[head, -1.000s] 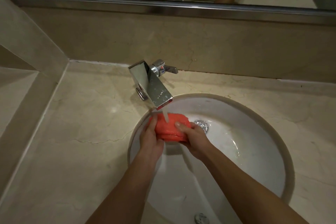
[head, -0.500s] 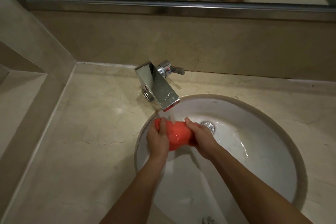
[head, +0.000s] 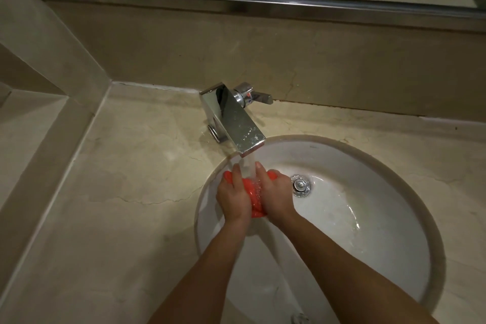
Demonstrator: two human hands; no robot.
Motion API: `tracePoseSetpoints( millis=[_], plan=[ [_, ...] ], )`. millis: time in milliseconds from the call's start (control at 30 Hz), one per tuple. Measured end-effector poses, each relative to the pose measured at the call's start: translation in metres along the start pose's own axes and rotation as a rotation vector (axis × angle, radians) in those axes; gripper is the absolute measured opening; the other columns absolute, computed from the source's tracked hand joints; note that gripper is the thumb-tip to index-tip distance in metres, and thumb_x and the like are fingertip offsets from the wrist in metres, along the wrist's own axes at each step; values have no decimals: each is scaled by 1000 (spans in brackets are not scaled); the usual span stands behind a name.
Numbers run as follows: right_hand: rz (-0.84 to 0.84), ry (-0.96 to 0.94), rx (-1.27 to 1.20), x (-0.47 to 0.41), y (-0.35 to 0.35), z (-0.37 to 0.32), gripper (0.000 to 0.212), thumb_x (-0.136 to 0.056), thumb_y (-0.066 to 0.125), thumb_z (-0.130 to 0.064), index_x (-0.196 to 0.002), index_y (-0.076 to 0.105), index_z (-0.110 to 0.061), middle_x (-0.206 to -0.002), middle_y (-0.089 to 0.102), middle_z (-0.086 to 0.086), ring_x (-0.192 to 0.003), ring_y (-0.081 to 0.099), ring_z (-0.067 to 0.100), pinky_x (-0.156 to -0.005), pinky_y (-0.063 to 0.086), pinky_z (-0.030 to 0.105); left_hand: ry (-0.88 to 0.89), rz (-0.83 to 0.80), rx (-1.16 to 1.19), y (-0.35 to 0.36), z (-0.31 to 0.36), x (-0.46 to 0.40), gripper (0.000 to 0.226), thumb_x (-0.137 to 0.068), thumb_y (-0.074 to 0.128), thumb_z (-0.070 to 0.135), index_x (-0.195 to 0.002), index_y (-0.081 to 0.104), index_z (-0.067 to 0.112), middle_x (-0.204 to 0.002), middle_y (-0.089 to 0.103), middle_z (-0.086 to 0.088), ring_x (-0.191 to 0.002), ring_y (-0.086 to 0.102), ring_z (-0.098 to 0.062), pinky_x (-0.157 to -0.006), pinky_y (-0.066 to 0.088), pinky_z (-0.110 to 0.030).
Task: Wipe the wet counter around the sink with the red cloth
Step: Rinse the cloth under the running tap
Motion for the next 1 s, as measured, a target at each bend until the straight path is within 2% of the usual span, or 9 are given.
tracePoseSetpoints(
  millis=[167,267,367,433,500,667,733,833,1000],
  plan=[
    [-8,-63,68,3,-2,-1,52,-93,64,-45,-61,47,-8,-52,46,0,-51,43,10,-58,41,30,72,35,-79,-4,-5,6,36,-100,46,42,-86,56,10,-84,60,5,-85,60,-19,-78,40,-31],
    [-16,-87,29,3,-4,-1,45,-93,65,-44,-72,59,-4,-60,60,1,-58,54,11,-66,47,32,149,11,-179,-2,-4,1,39,-98,46,45,-80,55,13,-84,62,-4,-85,61,-24,-76,41,-32],
    [4,-103,37,2,-1,-1,33,-96,62,-39,-74,68,-16,-63,67,-5,-61,60,4,-67,48,25,121,31,-180,5,0,-2,47,-96,43,51,-92,66,10,-95,69,-9,-92,64,-27,-84,48,-36],
    [45,-102,35,7,4,0,44,-98,57,-42,-65,61,-13,-56,62,-5,-56,56,5,-63,45,28,16,-2,-144,8,11,3,46,-100,40,47,-88,68,12,-83,69,-7,-80,66,-23,-73,49,-32],
    [67,-19,-10,11,10,3,55,-100,50,-50,-65,60,-8,-58,64,0,-60,60,13,-66,48,32,-71,-57,-145,11,15,8,50,-103,36,42,-68,60,16,-66,63,0,-64,60,-14,-59,41,-26],
    [-85,157,-61,7,19,9,74,-82,51,-74,-86,75,-4,-78,76,7,-81,74,21,-81,59,37,-106,-130,-117,12,7,-1,58,-103,34,41,-62,62,13,-65,66,-5,-70,67,-26,-64,51,-33],
    [-97,161,-29,3,16,4,67,-88,51,-70,-81,76,-8,-73,76,4,-74,73,17,-74,60,34,-159,-128,-84,14,7,-3,60,-102,34,45,-65,66,11,-67,68,-7,-70,68,-25,-68,55,-37],
    [-65,112,-4,1,16,-1,58,-100,49,-52,-63,68,-11,-60,69,6,-60,67,17,-66,55,34,-194,-102,-40,14,10,-5,57,-102,38,46,-65,64,11,-64,66,-5,-62,64,-18,-57,49,-28],
    [-66,29,120,1,15,-8,60,-102,47,-45,-68,66,0,-65,69,11,-64,65,21,-66,49,33,-175,-122,-71,11,6,-6,65,-102,32,51,-70,68,8,-68,70,-10,-68,69,-25,-67,55,-35]
  ],
)
Point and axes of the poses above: each hand's wrist, its own x-axis away from the middle knuckle, its own y-axis out of the palm, z = x × y, the point moved 1 cm from there along -x, towards the middle knuckle
